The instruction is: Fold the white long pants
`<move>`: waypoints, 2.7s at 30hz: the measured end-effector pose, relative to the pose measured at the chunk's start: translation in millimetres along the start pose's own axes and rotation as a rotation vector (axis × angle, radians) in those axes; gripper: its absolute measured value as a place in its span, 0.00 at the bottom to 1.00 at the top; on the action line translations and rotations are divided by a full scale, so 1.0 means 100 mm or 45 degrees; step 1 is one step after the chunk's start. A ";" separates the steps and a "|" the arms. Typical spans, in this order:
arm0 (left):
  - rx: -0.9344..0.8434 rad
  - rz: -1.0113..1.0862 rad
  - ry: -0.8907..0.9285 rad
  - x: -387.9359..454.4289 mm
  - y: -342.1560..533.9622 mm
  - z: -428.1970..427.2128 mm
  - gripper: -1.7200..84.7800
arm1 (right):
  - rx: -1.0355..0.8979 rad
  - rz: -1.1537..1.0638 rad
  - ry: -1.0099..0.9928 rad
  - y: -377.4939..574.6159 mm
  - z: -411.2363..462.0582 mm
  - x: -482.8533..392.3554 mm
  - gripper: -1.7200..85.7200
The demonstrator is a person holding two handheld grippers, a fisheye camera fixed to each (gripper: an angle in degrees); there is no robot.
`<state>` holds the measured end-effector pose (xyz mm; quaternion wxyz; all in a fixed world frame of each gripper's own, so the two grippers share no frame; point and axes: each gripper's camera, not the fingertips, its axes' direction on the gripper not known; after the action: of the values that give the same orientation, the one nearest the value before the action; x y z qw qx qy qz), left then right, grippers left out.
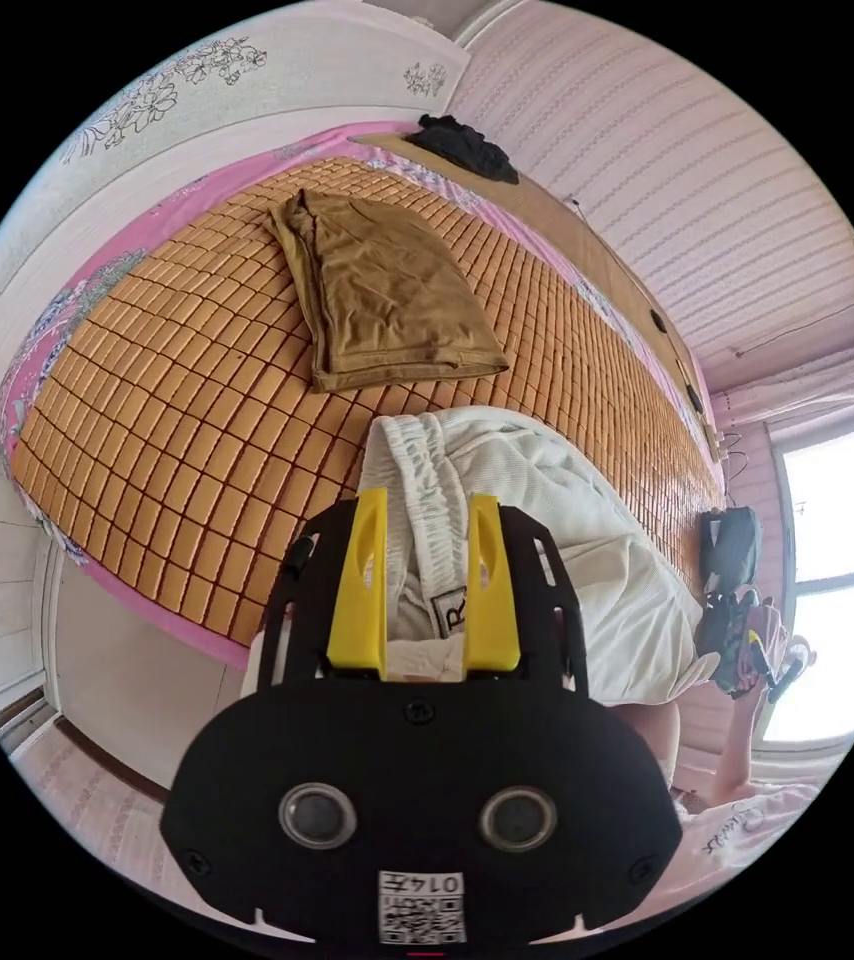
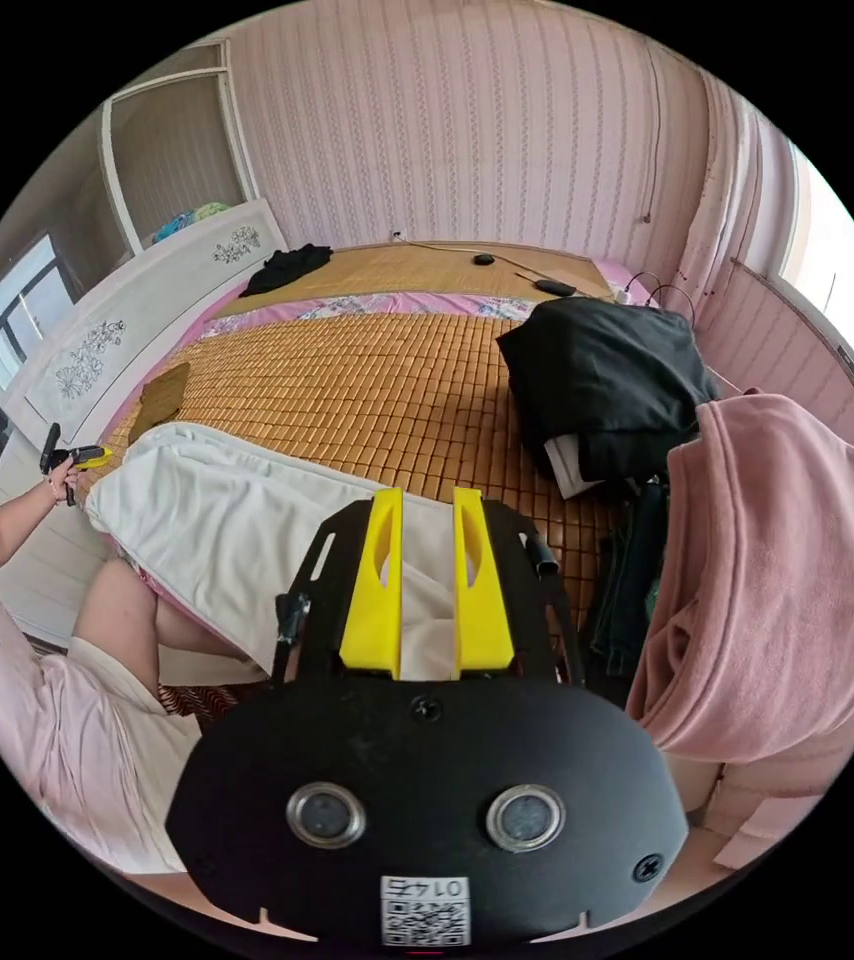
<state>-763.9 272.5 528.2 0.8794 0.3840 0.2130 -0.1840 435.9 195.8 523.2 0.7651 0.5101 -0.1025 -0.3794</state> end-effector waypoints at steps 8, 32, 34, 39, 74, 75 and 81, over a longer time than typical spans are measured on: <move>-0.214 0.247 -0.432 0.83 -0.40 0.74 0.18 | -0.389 0.309 0.083 -0.05 1.32 0.38 0.20; 0.143 0.608 -0.702 1.95 -0.82 -0.36 0.04 | -0.209 0.080 0.082 -2.04 1.43 0.01 0.09; 0.081 0.392 -0.660 1.69 -0.98 -0.15 0.06 | -0.240 0.221 0.084 -2.14 1.68 0.10 0.11; 0.047 0.313 -0.522 1.35 -0.68 -0.05 0.08 | -0.268 0.132 0.000 -1.70 1.87 -0.05 0.12; -0.099 -0.112 -0.188 -0.22 1.28 -0.05 0.07 | -0.832 0.250 0.216 0.51 1.76 0.63 0.04; -0.061 -0.090 -0.217 -0.16 1.32 -0.04 0.08 | -0.846 0.241 0.208 0.50 1.76 0.65 0.04; 0.046 -0.191 -0.143 -0.23 1.53 -0.31 0.08 | -0.750 0.275 0.347 0.50 1.54 0.80 0.03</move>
<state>-715.4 397.0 612.6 0.8666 0.3719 0.1881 -0.2745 430.9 42.4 618.2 0.9219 0.2996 0.0612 -0.2378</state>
